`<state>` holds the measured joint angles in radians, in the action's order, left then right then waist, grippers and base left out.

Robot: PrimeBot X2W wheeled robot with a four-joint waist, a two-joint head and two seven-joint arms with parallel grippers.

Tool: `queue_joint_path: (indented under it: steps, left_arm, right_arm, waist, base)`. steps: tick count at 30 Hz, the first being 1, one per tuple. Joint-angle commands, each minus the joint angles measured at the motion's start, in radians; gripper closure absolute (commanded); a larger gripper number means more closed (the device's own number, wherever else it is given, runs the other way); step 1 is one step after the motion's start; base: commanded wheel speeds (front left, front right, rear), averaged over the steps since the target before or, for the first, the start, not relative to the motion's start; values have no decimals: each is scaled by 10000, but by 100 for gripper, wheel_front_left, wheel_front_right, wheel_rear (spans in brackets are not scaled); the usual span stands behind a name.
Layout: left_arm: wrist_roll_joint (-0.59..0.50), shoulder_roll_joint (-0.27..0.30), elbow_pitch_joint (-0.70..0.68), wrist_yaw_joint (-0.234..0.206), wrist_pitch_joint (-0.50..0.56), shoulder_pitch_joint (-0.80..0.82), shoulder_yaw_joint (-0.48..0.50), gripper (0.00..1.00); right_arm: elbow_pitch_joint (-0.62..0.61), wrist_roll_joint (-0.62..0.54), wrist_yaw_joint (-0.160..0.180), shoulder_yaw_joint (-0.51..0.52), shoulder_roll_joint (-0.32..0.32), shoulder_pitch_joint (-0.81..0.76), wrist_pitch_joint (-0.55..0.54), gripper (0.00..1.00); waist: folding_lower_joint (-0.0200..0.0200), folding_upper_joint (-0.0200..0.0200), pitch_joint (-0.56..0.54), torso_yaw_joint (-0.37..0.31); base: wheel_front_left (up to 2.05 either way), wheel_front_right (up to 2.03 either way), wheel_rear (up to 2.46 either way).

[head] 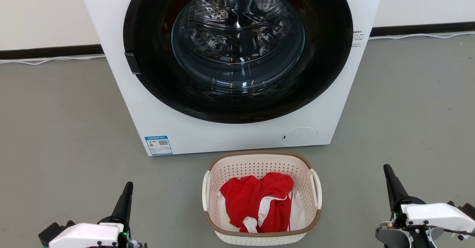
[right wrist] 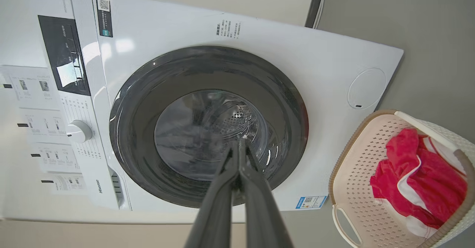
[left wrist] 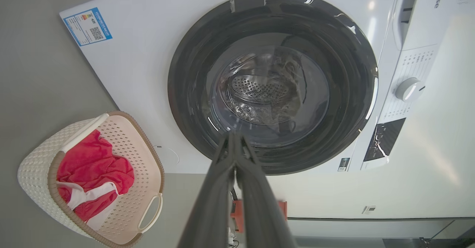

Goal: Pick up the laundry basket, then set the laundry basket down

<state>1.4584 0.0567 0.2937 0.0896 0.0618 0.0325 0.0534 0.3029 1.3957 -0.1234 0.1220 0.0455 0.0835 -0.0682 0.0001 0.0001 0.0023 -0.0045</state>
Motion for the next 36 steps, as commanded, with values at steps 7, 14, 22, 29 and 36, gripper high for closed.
queue_joint_path:
  steps: [7, 14, 22, 29, 36]
  left_arm:
    - [805, -5, -390, 264, 281, 678, 450, 100]
    - [1407, -56, -469, 391, 486, 746, 587, 100]
    - [1500, -64, -482, 410, 517, 756, 608, 100]
    - [1500, -64, -482, 410, 516, 756, 607, 100]
    - [1500, -64, -482, 410, 516, 756, 607, 100]
  right_arm:
    - [-456, 1116, -69, -132, 46, 249, -254, 100]
    - [-564, 1993, -72, -86, 47, 246, -427, 100]
    - [-581, 2128, -73, -80, 47, 245, -453, 100]
    - [-581, 2128, -73, -80, 47, 245, -452, 100]
    - [-581, 2128, -73, -81, 47, 245, -452, 100]
  waist:
    - [0, -1, 4, 22]
    - [0, -1, 7, 42]
    - [0, -1, 8, 45]
    - [0, -1, 8, 45]
    - [0, -1, 8, 45]
  base:
    - [0, 0, 0]
    - [0, 0, 0]
    - [0, 0, 0]
    - [0, 0, 0]
    - [0, 0, 0]
